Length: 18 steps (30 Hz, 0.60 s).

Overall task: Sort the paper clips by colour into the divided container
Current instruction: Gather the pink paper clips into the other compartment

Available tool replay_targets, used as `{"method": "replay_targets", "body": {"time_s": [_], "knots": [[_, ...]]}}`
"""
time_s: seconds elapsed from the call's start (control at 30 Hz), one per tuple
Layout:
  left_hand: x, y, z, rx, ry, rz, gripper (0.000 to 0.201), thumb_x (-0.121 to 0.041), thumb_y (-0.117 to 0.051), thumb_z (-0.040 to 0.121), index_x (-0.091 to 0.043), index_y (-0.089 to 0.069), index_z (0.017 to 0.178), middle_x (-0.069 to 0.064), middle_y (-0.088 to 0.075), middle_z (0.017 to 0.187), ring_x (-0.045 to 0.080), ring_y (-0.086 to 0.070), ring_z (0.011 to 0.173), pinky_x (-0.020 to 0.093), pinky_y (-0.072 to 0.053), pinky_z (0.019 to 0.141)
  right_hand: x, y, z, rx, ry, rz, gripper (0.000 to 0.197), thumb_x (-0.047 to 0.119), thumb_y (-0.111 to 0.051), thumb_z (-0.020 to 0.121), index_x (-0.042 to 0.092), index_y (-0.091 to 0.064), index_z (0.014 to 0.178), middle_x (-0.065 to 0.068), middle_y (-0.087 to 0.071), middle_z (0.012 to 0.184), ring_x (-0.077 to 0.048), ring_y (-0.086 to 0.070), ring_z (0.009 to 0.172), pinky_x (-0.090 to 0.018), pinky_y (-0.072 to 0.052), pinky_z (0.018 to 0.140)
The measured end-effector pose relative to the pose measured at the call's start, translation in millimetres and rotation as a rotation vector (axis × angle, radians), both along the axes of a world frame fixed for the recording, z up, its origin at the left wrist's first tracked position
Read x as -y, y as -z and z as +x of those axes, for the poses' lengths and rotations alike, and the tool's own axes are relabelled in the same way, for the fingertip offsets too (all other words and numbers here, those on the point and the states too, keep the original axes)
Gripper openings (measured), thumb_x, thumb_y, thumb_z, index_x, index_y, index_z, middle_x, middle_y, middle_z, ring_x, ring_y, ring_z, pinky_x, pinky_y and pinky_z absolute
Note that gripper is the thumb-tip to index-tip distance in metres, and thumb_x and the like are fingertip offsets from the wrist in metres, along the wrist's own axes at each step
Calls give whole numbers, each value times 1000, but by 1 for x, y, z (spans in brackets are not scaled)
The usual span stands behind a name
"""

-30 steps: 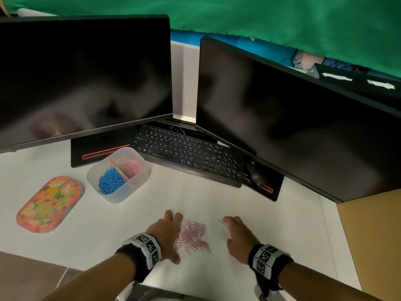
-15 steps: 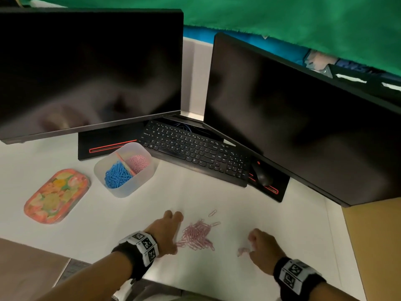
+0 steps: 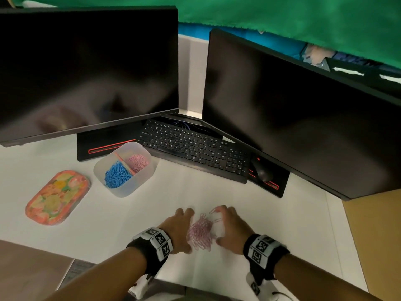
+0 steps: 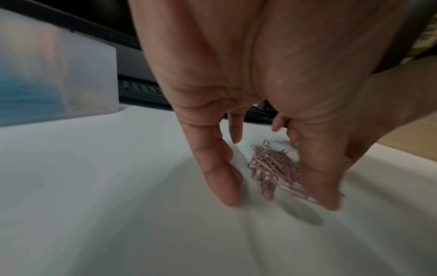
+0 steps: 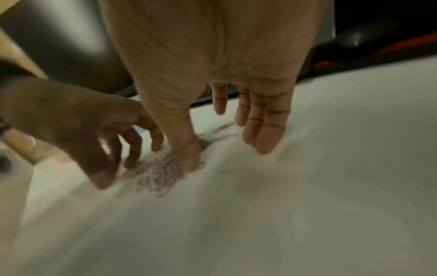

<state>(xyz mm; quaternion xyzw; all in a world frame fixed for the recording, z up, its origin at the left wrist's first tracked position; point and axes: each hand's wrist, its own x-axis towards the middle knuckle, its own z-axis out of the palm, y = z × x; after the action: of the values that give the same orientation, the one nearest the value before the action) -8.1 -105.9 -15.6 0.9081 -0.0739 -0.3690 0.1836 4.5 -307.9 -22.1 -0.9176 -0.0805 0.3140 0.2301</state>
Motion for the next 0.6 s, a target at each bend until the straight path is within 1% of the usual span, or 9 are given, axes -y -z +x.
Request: {"method": "replay_targets", "body": {"time_s": [0.03, 0.07, 0.1, 0.17, 0.23, 0.3, 0.37, 0.47, 0.6], "knots": [[1, -4, -3, -2, 30, 24, 106, -42, -81, 66, -25, -12, 145, 5, -35, 132, 28, -59, 106, 38, -54, 85, 6, 0, 4, -13, -52, -70, 97, 30, -80, 67, 31, -17, 142, -1, -28, 135, -21, -47, 116, -33, -49, 95], [4, -7, -5, -5, 59, 45, 114, -46, -82, 64, -25, -6, 147, 6, -31, 135, 28, -58, 107, 38, -54, 86, 11, 0, 8, -22, -103, -134, 115, 36, -83, 63, 34, -4, 146, 0, -19, 140, -22, -40, 124, -36, -47, 99], [8, -8, -8, 0, 74, 58, 117, -50, -82, 63, -25, -4, 148, 7, -28, 136, 28, -59, 106, 38, -55, 87, 12, 0, 11, -21, -150, -174, 125, 41, -85, 60, 35, 4, 148, 2, -12, 144, -23, -34, 130, -39, -46, 101], [18, -9, -12, 46, 63, 65, 115, -51, -81, 63, -22, -8, 146, 7, -27, 133, 27, -59, 102, 36, -55, 86, 6, 2, 14, -8, -236, -197, 130, 45, -86, 57, 33, 5, 149, 2, -10, 145, -23, -31, 133, -40, -44, 103], [25, -12, -12, 92, 38, 51, 99, -44, -78, 69, -17, -19, 143, 6, -30, 129, 23, -55, 102, 35, -54, 88, -4, 5, 11, 23, -288, -152, 120, 44, -87, 57, 26, -9, 147, 0, -21, 139, -23, -38, 126, -38, -47, 99], [28, -16, -12, 104, 4, 14, 77, -36, -73, 78, -13, -31, 139, 6, -36, 128, 20, -46, 97, 34, -51, 91, -11, 8, 7, 50, -284, -75, 101, 41, -85, 60, 22, -25, 138, -1, -31, 129, -24, -50, 114, -36, -51, 92], [25, -11, -12, 100, -88, -49, 57, -33, -70, 80, -14, -43, 126, 5, -43, 119, 21, -52, 95, 32, -51, 86, -16, 8, 4, 40, -259, -18, 82, 38, -81, 67, 21, -35, 132, -2, -35, 124, -25, -56, 106, -36, -53, 88], [21, 2, -13, 116, -235, -132, 36, -30, -68, 78, -19, -55, 109, 1, -49, 104, 23, -61, 88, 27, -49, 77, -22, 11, 4, 15, -215, 24, 61, 33, -73, 77, 20, -43, 128, -1, -41, 122, -26, -59, 102, -38, -52, 89], [24, 14, -10, 155, -312, -160, 20, -23, -62, 81, -21, -64, 101, 1, -54, 97, 22, -60, 85, 25, -47, 74, -29, 16, 5, 40, -175, 72, 36, 28, -66, 82, 18, -54, 114, -2, -53, 114, -23, -58, 101, -37, -50, 90]]}}
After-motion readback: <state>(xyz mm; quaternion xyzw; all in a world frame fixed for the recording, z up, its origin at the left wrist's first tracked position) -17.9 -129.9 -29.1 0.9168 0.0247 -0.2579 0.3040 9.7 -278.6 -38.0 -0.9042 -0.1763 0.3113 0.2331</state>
